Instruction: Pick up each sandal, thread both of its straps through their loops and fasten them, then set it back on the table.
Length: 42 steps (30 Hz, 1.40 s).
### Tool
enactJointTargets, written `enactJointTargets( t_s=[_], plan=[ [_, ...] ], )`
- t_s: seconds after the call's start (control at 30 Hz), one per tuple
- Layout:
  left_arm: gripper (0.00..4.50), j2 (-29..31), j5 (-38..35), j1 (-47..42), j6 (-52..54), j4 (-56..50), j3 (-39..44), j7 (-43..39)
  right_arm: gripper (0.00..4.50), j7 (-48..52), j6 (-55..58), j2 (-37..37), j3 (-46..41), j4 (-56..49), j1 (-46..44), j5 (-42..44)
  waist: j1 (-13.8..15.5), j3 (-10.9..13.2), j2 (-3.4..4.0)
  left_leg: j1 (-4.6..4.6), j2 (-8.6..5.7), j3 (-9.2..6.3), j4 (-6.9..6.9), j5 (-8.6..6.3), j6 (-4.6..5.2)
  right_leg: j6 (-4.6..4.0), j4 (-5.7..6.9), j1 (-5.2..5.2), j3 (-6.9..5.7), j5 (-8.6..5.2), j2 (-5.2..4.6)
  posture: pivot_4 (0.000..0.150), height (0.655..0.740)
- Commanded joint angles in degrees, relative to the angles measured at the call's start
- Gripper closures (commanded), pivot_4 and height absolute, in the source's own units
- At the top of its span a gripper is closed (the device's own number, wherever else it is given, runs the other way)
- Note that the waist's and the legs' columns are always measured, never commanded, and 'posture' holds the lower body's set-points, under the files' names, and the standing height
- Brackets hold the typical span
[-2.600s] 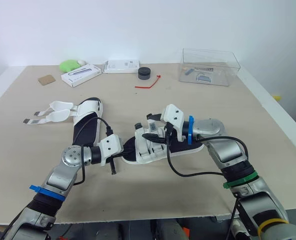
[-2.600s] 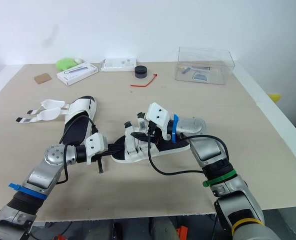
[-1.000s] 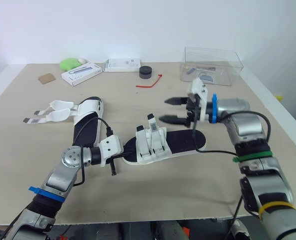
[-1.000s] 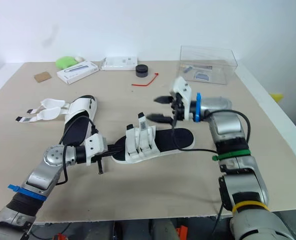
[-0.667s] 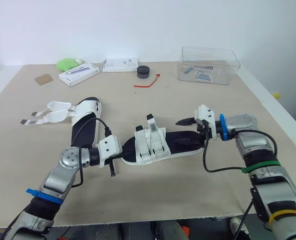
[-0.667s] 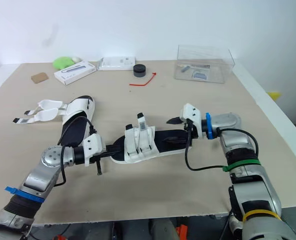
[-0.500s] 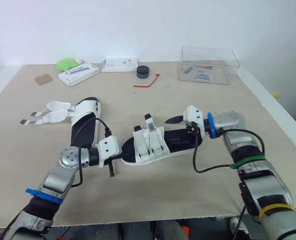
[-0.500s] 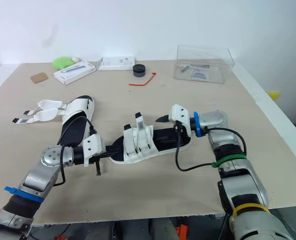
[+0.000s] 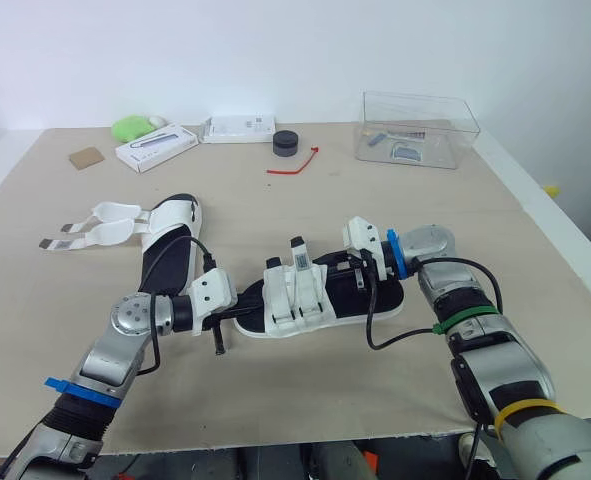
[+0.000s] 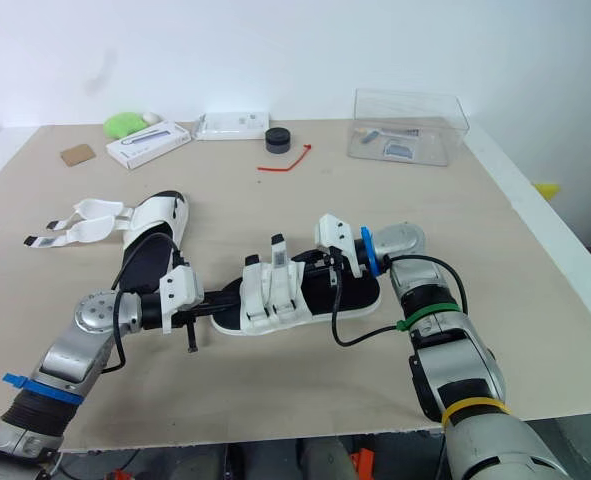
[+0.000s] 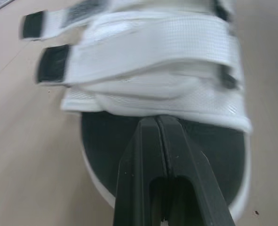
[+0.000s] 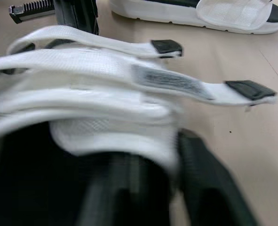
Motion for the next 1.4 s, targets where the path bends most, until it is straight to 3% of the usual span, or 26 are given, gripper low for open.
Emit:
enactJointTargets(
  t_s=[0.03, 0.07, 0.13, 0.17, 0.23, 0.33, 0.4, 0.47, 0.77, 0.87, 0.97, 1.07, 1.3, 1.37, 1.4],
  plan=[
    [4.5, 3.49, -8.74, 0.59, 5.6, -7.39, 7.43, -1.62, 4.35, -1.47, 1.78, 0.44, -2.22, -1.44, -0.9, 1.7, -0.1, 0.03, 0.01, -0.03, 0.01, -0.01, 0.0, 0.0, 0.0, -0.01, 0.0, -0.01, 0.0, 0.0, 0.0, 0.15, 0.74],
    [4.1, 4.15, -11.21, 1.18, 7.58, -9.03, 8.5, -2.22, 4.5, -1.77, 2.11, 0.37, -2.39, -1.72, -0.72, 1.77, -0.13, 0.03, 0.01, -0.04, 0.01, -0.02, 0.01, 0.0, -0.01, -0.02, 0.02, -0.04, -0.01, 0.0, -0.01, 0.15, 0.74],
    [3.93, 6.4, -16.96, 3.3, 12.54, -13.68, 10.87, -3.87, 4.5, -2.59, 3.62, 0.25, -3.01, -3.01, 0.01, 2.44, -0.36, 0.04, 0.01, -0.06, 0.01, -0.05, 0.0, 0.01, -0.02, -0.03, 0.02, -0.05, -0.03, 0.0, -0.02, 0.15, 0.74],
    [3.23, 7.73, -18.64, 4.44, 14.25, -15.81, 11.61, -4.67, 4.5, -2.98, 4.53, 0.14, -3.24, -3.82, 0.4, 2.81, -0.47, 0.05, 0.01, -0.09, 0.01, -0.05, 0.0, -0.02, -0.07, -0.02, 0.02, -0.06, -0.03, -0.01, -0.04, 0.15, 0.74],
    [2.75, 10.16, -20.47, 6.52, 16.13, -18.43, 12.88, -5.89, 4.5, -4.0, 6.19, 0.02, -3.94, -5.56, 1.2, 3.55, -0.53, 0.06, 0.01, -0.09, -0.01, -0.04, 0.0, -0.06, -0.14, -0.01, 0.01, -0.06, -0.03, -0.01, -0.08, 0.15, 0.74],
    [1.27, 12.01, -22.65, 7.3, 18.1, -20.04, 15.18, -5.65, 4.5, -7.3, 11.85, 0.0, -6.17, -9.83, 2.71, 5.44, -0.53, 0.08, 0.0, -0.1, -0.02, -0.05, 0.01, -0.1, -0.23, 0.01, 0.0, -0.06, -0.05, -0.03, -0.06, 0.15, 0.74],
    [1.0, 12.15, -23.4, 6.82, 18.9, -20.35, 15.86, -5.16, 4.5, -9.5, 14.6, -0.18, -7.3, -12.34, 3.54, 6.38, -0.53, 0.11, -0.02, -0.11, -0.05, -0.07, 0.02, -0.08, -0.25, 0.03, 0.0, -0.06, -0.06, -0.04, 0.0, 0.15, 0.74],
    [0.04, 11.89, -22.99, 6.17, 18.43, -20.43, 15.81, -4.91, 4.5, -13.01, 17.96, -0.65, -9.1, -14.97, 4.42, 7.28, -0.51, 0.11, -0.01, -0.11, -0.08, -0.06, 0.03, -0.08, -0.25, 0.05, 0.0, -0.06, -0.06, -0.05, 0.06, 0.15, 0.74],
    [0.04, 8.22, -18.06, 6.66, 13.74, -21.07, 12.48, -1.74, 4.5, -41.34, 33.29, -1.06, -19.72, -31.91, 13.37, 6.14, -0.38, 0.12, -0.03, -0.2, -0.15, -0.05, 0.02, -0.1, -0.32, 0.12, -0.03, -0.09, -0.03, -0.08, 0.0, 0.15, 0.74],
    [0.04, 6.77, -16.27, 7.35, 12.0, -20.58, 11.0, -0.74, 4.5, -58.15, 37.9, 3.38, -23.14, -39.58, 16.24, 2.53, -0.39, 0.12, -0.03, -0.35, -0.15, -0.03, 0.01, -0.13, -0.36, 0.14, 0.0, -0.29, 0.02, -0.12, 0.01, 0.15, 0.74],
    [0.04, 5.7, -15.2, 6.59, 11.44, -20.19, 9.85, 0.02, 4.5, -68.91, 41.21, 7.03, -24.5, -43.57, 16.53, 0.28, -0.68, 0.12, -0.02, -0.73, -0.13, 0.13, 0.04, 0.03, -0.66, 0.14, 0.29, -0.91, 0.31, -0.08, 0.03, 0.15, 0.74],
    [0.04, 4.42, -13.9, 4.91, 10.68, -19.21, 8.34, 0.75, 4.5, -80.08, 42.9, 11.44, -26.36, -44.58, 15.95, -1.48, -0.64, 0.12, -0.03, -0.71, -0.12, 0.1, 0.06, 0.07, -0.71, 0.1, 0.37, -0.91, 0.26, -0.06, 0.16, 0.15, 0.74],
    [0.04, 3.09, -12.77, 3.76, 10.02, -18.65, 6.7, 1.15, 4.5, -83.55, 40.89, 14.01, -24.66, -45.04, 18.69, -1.92, -0.67, 0.12, -0.03, -0.71, -0.17, 0.13, 0.09, 0.13, -0.71, 0.16, 0.41, -0.91, 0.33, -0.02, 0.16, 0.15, 0.74],
    [0.0, 2.88, -12.51, 3.89, 9.94, -18.7, 6.44, 1.26, 3.75, -81.93, 40.81, 13.42, -23.83, -46.36, 20.46, -1.74, -0.71, 0.12, -0.03, -0.71, -0.17, 0.14, 0.09, 0.13, -0.7, 0.16, 0.4, -0.91, 0.36, -0.01, 0.17, 0.15, 0.74],
    [0.0, 2.79, -12.32, 4.01, 9.84, -18.72, 6.27, 1.34, 3.58, -80.4, 40.66, 12.97, -23.52, -47.3, 21.26, -1.13, -0.71, 0.12, -0.03, -0.71, -0.16, 0.13, 0.08, 0.12, -0.69, 0.17, 0.4, -0.91, 0.35, -0.02, 0.17, 0.15, 0.74]
  ],
)
